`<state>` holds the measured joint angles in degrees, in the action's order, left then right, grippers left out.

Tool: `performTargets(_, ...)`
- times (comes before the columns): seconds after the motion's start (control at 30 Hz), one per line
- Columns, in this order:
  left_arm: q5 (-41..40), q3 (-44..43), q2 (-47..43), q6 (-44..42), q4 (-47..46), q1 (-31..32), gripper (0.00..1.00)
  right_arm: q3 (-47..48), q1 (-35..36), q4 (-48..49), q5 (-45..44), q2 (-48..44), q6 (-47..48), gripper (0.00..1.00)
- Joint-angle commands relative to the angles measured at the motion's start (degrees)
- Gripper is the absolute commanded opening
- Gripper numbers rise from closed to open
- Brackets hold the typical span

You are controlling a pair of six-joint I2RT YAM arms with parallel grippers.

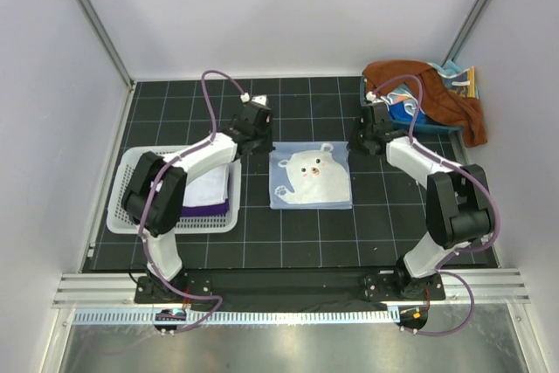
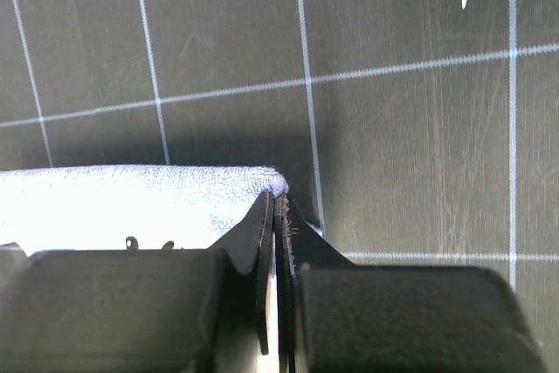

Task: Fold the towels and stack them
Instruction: Fold the towel

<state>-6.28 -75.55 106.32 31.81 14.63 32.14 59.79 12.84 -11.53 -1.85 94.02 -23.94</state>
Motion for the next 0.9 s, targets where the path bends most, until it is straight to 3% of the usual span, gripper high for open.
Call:
performTargets(0.0,1.54,3.12,-5.42,1.50,-5.49,0.20,0.00,-2.56,0.17,3.88,-0.18,-4.98,-0.49,0.01)
performTargets(0.87,-1.89,20.43,-17.90,3.78,-8.22,6.62,0.00,-20.49,2.10,2.57,0.62,-24.14,-4.79,0.01)
